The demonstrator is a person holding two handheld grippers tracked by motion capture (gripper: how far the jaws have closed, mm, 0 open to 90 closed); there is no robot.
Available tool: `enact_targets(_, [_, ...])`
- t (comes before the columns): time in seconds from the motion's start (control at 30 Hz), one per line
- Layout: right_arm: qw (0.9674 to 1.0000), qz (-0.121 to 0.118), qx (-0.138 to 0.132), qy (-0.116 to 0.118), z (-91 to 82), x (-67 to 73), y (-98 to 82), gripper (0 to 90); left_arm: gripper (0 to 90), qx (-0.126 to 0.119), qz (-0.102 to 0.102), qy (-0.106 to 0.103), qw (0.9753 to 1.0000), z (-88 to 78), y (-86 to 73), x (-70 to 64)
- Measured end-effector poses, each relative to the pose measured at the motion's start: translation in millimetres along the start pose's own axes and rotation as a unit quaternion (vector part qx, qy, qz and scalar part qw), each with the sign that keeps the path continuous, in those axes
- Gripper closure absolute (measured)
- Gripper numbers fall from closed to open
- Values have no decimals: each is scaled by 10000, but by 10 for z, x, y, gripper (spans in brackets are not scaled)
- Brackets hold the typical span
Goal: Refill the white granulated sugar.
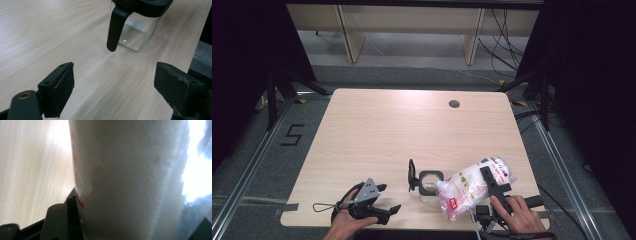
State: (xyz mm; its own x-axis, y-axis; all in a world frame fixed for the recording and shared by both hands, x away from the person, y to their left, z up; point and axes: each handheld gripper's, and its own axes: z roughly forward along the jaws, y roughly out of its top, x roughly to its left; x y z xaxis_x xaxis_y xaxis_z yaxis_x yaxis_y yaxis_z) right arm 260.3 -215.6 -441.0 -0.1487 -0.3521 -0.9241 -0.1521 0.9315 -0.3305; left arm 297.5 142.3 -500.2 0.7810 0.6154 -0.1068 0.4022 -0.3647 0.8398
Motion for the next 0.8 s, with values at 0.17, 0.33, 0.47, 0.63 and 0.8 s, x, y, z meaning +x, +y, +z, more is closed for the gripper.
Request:
enact_targets(0.17, [9999, -86, 57, -32, -14, -17, -11, 410, 160, -6, -19, -7, 10000, -4, 3, 0])
enact_targets(0.33, [10000, -15, 58, -64, -20, -20, -24, 410, 160, 4, -19, -5, 10000, -2, 3, 0])
enact_targets(0.47, [9998, 125, 111, -103, -26, -7, -36, 410, 160, 3, -21, -3, 10000, -2, 1, -1])
enact_targets(0.63, [9999, -94, 89, -44, -11, -26, -4, 411, 160, 3, 3, 9, 10000, 1, 3, -3])
enact_targets(0.8, [9998, -177, 74, -69, -9, -34, 15, 411, 160, 9, 4, 9, 10000, -1, 2, 3])
